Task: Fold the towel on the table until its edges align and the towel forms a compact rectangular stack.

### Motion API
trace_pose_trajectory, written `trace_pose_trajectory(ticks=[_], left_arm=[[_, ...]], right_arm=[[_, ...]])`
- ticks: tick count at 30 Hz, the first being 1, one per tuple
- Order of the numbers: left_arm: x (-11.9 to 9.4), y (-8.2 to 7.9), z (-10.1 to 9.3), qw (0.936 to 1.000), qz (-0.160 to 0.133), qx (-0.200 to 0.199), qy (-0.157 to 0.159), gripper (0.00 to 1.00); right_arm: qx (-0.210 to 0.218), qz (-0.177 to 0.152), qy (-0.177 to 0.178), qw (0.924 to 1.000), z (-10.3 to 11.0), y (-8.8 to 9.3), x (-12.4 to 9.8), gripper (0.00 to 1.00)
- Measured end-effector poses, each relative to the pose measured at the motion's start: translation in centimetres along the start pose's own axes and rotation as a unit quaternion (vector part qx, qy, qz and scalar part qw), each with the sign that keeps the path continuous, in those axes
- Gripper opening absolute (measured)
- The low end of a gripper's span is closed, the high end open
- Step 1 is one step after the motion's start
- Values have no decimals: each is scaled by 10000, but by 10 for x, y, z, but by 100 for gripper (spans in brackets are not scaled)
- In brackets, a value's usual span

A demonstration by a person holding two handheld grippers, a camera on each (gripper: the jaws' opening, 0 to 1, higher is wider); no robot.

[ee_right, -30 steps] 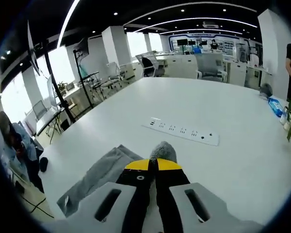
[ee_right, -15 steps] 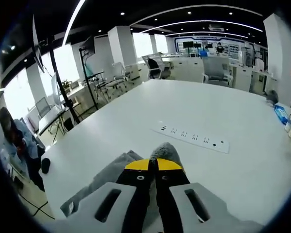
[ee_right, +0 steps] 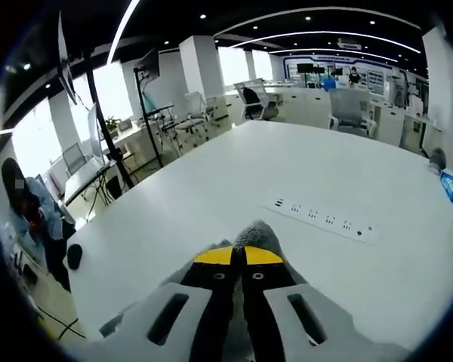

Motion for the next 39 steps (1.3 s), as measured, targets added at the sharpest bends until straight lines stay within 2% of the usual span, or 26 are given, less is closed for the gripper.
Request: trace_pose_trajectory(ticks=[4, 7, 13, 16, 18, 25, 27, 29, 39], left_arm=[[-6, 2, 2, 9999, -40, -60, -78, 3], [-9, 8, 10, 9996, -34, -189, -185, 3], [-15, 21, 23, 9988, 11, -343, -340, 3], [-15, 30, 29, 9981, 29, -434, -425, 3], [-15, 43, 35, 9974, 121, -501, -512, 3], [-17, 59, 39, 9947, 132, -741, -696, 3], [-18, 63, 42, 9939, 99, -802, -751, 3], [-19, 68, 44, 9928, 83, -881, -807, 3], [-19, 90, 55, 9871, 343, -1108, -1104, 3]], right_arm=[[-40, 33, -70, 10000, 15, 3, 3, 0], [-63, 62, -108, 9999, 24, 5, 6, 0], [-114, 198, -90, 9997, 26, 13, 29, 0], [-199, 279, -96, 9994, 30, 19, 35, 0], [-325, 410, -89, 9986, 35, 26, 39, 0], [-366, 490, -163, 9980, 48, 32, 51, 0], [-419, 546, -151, 9975, 45, 33, 63, 0], [-430, 585, -124, 9973, 48, 36, 66, 0], [-446, 768, -109, 9960, 50, 50, 92, 0]])
Point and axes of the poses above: the point that each gripper's makers call its tool centre point, and the gripper's own axes: x roughly forward along the fingers, z roughly to its left, y roughly out of its underside, the point moved 5 cm from there along -x, roughly backward along the fingers, and after that the axes turned 9 degrees about x, right-handed, at the moved point
